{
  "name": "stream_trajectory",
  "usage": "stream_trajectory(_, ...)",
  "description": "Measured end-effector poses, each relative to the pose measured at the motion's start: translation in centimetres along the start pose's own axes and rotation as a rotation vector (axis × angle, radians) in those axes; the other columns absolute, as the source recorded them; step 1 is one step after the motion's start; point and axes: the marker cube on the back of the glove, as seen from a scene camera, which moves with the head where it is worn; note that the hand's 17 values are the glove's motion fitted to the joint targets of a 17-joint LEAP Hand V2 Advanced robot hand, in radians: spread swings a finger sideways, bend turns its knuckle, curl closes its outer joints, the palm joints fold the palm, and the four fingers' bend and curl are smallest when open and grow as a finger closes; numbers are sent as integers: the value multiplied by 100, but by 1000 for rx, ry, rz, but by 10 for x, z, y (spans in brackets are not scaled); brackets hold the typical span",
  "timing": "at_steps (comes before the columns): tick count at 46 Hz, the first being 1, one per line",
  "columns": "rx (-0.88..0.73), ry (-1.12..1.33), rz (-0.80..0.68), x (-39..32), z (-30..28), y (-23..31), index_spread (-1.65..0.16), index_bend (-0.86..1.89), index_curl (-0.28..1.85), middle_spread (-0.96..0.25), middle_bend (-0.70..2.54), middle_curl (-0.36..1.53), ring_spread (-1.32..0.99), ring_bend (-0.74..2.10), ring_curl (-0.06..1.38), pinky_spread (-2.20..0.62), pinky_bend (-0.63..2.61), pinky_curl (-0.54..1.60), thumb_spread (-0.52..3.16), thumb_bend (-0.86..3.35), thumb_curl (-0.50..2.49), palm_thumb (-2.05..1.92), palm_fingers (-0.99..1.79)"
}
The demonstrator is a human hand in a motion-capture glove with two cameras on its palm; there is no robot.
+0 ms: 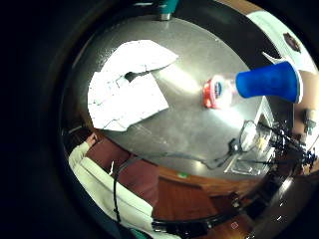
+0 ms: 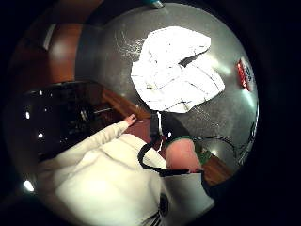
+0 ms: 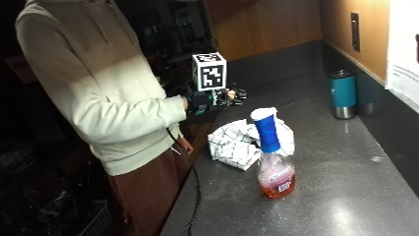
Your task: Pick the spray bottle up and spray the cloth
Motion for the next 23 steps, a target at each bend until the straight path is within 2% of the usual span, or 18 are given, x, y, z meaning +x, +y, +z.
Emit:
stream_trajectory(9, 26, 12, 11, 1, -1, 3, -34, 28, 17, -2, 19, 10, 4, 18, 5, 16, 36, 16, 72, 25, 21, 57, 16)
stream_trajectory(23, 72, 19, 22, 10, -5, 20, -40, 26, 26, -2, 18, 18, 5, 18, 9, 19, 36, 23, 91, 13, 30, 63, 14)
